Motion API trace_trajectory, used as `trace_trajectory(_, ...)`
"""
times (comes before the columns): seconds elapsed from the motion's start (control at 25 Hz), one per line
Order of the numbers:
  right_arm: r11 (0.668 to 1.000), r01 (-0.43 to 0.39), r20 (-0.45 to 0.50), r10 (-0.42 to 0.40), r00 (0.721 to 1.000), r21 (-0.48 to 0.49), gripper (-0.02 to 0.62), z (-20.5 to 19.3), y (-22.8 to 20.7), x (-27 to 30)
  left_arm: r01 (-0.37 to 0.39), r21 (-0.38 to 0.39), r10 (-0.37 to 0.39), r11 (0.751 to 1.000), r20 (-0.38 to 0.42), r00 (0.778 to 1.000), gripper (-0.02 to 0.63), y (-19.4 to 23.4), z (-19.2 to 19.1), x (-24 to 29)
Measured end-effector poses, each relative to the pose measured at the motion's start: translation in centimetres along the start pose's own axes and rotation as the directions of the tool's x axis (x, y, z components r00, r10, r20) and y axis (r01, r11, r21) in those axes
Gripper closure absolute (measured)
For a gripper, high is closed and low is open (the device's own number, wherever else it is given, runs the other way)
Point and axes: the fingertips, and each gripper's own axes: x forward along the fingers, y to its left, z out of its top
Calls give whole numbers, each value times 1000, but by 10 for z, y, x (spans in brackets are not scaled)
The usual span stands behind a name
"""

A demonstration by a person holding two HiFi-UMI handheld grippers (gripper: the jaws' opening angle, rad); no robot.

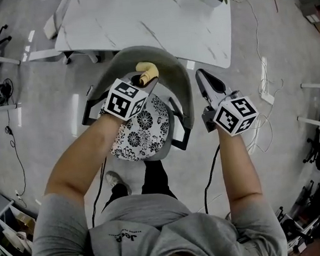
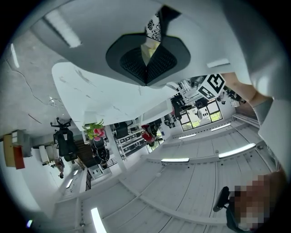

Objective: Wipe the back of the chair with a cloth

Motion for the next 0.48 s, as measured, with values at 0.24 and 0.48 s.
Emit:
trace_trajectory(0.24,1000,-11,-16,11,1000,5,592,-7,24,15,-174,-262,179,949,-6,984,479,84,-56,-78)
trace_trajectory(0.48,1000,-14,-22,15,1000,8,592,-8,41,27,-313,-441,316,841,-68,946,479,144,-94,-111)
